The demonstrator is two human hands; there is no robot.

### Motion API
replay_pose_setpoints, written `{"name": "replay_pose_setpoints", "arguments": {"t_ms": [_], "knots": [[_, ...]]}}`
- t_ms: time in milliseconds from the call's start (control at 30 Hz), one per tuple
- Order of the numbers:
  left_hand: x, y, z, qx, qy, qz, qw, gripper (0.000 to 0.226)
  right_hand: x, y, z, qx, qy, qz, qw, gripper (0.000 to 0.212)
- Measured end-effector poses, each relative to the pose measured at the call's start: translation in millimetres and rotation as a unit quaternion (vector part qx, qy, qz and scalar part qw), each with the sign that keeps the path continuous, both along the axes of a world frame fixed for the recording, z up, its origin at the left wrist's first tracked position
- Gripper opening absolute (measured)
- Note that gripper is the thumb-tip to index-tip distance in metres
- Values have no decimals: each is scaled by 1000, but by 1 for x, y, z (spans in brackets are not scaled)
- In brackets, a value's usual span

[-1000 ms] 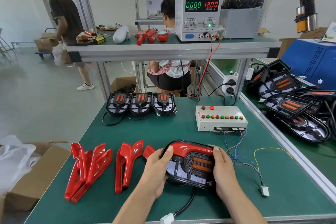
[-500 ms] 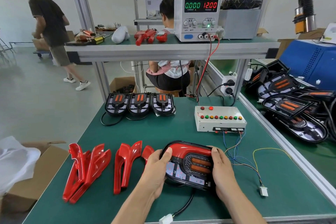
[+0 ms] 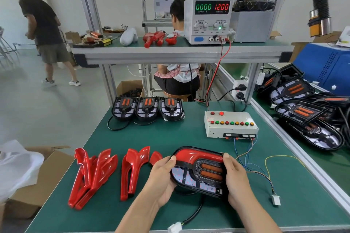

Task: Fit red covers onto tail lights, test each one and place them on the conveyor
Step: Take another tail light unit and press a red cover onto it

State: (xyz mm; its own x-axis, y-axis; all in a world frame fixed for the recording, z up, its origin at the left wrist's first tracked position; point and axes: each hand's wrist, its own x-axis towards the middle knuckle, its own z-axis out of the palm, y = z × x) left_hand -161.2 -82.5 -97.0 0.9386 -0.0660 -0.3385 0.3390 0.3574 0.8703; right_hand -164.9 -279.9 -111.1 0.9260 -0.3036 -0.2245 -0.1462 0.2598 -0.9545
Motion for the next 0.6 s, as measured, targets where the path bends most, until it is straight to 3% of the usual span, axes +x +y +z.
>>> {"name": "replay_pose_setpoints", "arguments": {"t_ms": [233,367,433,533,600], "knots": [[15,4,6,-49,60,94,993,27,-25,-12,-3,-19,-23,78,996,22],[25,2,26,-109,64,61,990,17,-42,-21,-11,-56,-52,87,993,12],[35,-4,31,-64,66,51,994,36,-46,-25,-15,-51,-43,87,994,17],[44,-16,39,98,81,-35,991,78,-48,-25,-19,5,-18,85,996,22],[44,-24,44,197,76,-73,975,92,-47,-21,-20,25,-18,75,997,22]]}}
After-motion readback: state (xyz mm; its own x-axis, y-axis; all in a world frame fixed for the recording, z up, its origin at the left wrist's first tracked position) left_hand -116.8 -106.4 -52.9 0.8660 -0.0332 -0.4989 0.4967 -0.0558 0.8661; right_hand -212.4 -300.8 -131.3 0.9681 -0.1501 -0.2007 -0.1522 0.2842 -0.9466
